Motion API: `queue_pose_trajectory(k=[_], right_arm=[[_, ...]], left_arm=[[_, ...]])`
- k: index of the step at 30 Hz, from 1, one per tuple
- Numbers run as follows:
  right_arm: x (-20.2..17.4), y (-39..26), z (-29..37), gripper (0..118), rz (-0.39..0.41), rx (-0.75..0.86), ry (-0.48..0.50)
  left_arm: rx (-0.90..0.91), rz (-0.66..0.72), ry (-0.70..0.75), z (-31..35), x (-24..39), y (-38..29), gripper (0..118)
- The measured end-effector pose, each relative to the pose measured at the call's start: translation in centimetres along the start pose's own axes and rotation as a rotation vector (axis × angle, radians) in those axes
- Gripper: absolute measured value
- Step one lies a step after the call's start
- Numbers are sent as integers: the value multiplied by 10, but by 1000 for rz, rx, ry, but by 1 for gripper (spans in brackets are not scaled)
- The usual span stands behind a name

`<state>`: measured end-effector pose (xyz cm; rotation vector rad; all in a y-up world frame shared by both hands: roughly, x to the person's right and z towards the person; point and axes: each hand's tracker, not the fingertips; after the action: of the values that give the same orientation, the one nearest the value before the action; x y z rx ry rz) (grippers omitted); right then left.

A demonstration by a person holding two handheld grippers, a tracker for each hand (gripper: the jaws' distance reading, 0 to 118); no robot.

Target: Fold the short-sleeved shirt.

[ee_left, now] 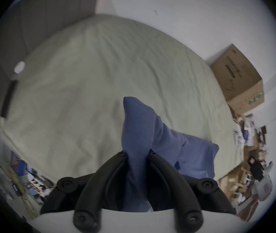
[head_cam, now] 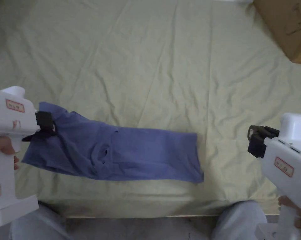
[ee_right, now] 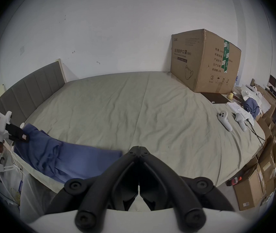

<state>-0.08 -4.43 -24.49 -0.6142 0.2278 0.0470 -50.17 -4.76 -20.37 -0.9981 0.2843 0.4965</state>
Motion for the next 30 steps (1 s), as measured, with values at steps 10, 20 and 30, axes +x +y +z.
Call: queue_pose_trajectory(k=[10,20,30], right_arm=[[-4,-3,8,0,-12,10,26],[19,-9,34,0,-21,33,-38],[36,-13,44,0,-57,39,-84]], left_arm=[[63,-142,-95,18,79,-22,12],[-99,-342,-189,-66,207,-62,31],[-104,-286,-377,-82,223,-68,59]])
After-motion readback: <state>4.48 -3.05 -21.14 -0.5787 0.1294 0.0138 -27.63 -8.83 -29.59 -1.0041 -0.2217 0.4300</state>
